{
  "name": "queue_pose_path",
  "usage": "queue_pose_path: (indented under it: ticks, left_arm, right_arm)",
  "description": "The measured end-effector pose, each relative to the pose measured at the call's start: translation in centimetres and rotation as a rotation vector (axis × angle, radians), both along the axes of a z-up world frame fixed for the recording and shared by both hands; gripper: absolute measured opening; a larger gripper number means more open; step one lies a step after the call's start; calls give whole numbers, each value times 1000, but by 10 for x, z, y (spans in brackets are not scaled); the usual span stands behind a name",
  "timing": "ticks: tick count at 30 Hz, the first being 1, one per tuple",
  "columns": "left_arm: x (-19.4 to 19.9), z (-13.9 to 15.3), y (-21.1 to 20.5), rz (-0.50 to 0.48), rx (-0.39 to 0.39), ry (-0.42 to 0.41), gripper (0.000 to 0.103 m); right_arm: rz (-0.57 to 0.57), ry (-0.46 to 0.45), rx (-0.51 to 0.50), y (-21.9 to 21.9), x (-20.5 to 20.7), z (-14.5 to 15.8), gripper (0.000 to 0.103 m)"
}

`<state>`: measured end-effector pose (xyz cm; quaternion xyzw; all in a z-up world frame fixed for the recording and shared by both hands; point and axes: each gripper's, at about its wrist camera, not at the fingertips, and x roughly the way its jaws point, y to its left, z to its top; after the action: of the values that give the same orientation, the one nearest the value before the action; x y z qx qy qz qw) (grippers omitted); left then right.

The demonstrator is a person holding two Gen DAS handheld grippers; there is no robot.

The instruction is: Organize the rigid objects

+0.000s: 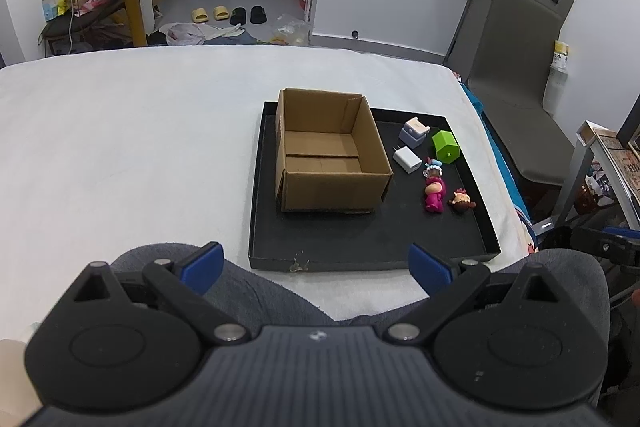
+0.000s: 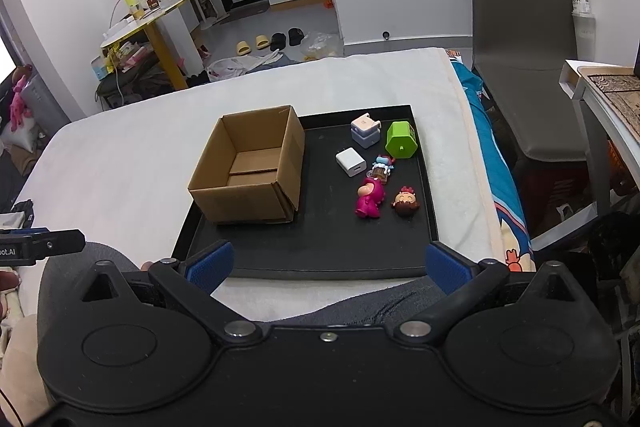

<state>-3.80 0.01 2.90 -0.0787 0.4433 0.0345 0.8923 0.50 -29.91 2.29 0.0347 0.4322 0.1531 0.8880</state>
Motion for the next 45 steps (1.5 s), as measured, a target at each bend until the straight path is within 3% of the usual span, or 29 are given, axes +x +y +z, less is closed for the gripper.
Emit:
queue_pose_path:
  ticks: [14, 40, 45]
  left_arm:
    - [4, 0, 6, 11, 0, -1, 98]
    - [59, -40, 30, 52, -63, 54, 98]
    - [75, -49, 33, 66, -80, 62, 97]
  right_arm:
    - [-18, 13, -9, 0, 2, -6, 103]
    - [-73, 54, 15, -4, 47, -44, 103]
    - [-96, 92, 38, -8, 61, -54, 95]
